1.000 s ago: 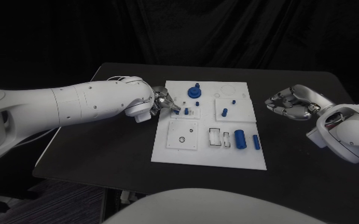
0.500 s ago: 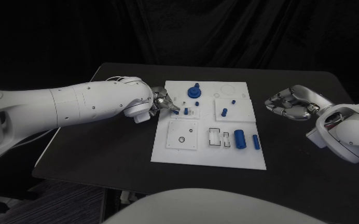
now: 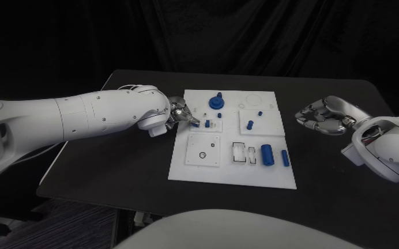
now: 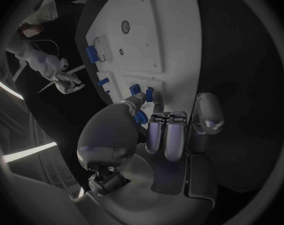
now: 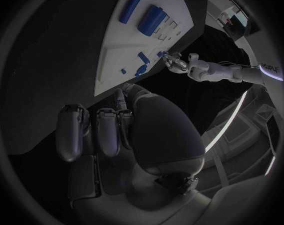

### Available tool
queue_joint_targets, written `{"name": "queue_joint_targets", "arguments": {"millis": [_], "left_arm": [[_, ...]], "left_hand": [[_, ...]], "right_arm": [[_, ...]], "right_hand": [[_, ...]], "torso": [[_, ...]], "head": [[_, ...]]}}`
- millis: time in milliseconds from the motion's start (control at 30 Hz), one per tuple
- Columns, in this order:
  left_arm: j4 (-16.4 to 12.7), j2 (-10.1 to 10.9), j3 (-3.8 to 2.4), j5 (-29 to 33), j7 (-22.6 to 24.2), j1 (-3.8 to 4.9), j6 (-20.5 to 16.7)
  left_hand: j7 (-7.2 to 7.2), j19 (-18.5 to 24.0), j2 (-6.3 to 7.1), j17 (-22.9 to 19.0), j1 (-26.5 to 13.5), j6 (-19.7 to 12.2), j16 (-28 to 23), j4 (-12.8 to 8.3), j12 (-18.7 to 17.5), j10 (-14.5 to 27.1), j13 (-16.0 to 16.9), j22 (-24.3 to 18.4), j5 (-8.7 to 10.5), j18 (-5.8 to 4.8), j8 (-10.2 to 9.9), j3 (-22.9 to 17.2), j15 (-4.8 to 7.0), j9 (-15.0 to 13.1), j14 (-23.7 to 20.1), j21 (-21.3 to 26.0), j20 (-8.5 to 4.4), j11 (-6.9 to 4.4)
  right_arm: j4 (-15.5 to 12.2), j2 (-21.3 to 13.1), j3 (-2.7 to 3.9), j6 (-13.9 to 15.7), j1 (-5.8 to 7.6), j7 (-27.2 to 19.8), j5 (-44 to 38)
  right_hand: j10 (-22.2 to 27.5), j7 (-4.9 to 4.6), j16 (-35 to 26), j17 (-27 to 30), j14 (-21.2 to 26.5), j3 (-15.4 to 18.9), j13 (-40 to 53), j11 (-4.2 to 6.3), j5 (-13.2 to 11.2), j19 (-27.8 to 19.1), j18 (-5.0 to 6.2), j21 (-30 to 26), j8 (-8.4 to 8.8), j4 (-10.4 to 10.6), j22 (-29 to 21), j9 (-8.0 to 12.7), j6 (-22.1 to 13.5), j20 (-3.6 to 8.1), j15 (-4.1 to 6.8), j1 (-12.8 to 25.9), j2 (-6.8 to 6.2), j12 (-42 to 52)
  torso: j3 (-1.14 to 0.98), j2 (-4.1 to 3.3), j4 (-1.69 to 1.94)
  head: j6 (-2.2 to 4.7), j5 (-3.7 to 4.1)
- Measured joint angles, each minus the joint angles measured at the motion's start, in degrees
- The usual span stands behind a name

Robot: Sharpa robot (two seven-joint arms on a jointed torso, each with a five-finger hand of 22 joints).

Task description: Assemble the parts on the task board

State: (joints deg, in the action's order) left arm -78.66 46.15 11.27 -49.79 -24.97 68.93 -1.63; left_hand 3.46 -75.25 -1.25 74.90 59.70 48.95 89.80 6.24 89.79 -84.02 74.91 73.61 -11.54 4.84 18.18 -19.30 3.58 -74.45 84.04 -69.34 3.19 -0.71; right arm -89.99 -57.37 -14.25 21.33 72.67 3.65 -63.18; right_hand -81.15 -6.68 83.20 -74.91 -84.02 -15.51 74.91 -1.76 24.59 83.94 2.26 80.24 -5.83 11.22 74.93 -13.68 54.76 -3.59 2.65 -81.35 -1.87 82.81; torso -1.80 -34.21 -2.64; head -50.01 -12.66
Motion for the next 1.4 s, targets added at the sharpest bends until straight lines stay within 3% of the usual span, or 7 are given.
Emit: {"name": "queue_joint_targets", "arguments": {"millis": [233, 1400], "left_arm": [[0.2, -0.1, -0.01, 0.0, -0.1, 0.0, -0.1], [1.4, -1.3, 0.02, -0.1, -0.2, -0.01, -0.4]], "left_hand": [[0.13, 0.0, 0.0, 0.0, 0.0, 0.5, 0.0, 1.1, 0.0, 0.1, 0.0, 0.1, 1.77, 0.0, -0.2, 1.4, 0.0, 0.2, 0.0, 0.0, 0.0, 0.14], [-0.07, 0.0, -0.33, 0.0, -0.3, 2.1, 0.0, 3.3, 0.0, 0.2, 0.0, 0.3, 2.75, 0.0, 0.1, 3.9, 0.0, 0.3, 0.0, 0.4, 0.0, 0.2]], "right_arm": [[0.0, -0.1, 0.0, -0.4, 0.0, 0.4, 0.0], [0.0, 0.0, 0.0, -1.7, -0.02, 1.3, 0.1]], "right_hand": [[0.0, 0.0, -0.2, 0.0, 0.0, 0.0, 0.0, 0.0, 0.0, 0.0, 0.0, 0.0, 0.0, 0.0, 0.0, 0.0, 0.0, 0.0, 0.0, 0.0, 0.0, 0.0], [0.4, 0.0, -0.4, 0.0, 0.0, -0.2, 0.0, 0.01, 0.0, 0.0, 0.0, -0.6, 0.0, -0.2, 0.0, 0.1, 0.0, 0.0, 0.0, 0.0, 0.0, -0.5]], "torso": [[0.0, 0.01, 0.01], [-0.02, -0.03, -0.02]], "head": [[0.0, 0.16], [0.0, 0.16]]}}
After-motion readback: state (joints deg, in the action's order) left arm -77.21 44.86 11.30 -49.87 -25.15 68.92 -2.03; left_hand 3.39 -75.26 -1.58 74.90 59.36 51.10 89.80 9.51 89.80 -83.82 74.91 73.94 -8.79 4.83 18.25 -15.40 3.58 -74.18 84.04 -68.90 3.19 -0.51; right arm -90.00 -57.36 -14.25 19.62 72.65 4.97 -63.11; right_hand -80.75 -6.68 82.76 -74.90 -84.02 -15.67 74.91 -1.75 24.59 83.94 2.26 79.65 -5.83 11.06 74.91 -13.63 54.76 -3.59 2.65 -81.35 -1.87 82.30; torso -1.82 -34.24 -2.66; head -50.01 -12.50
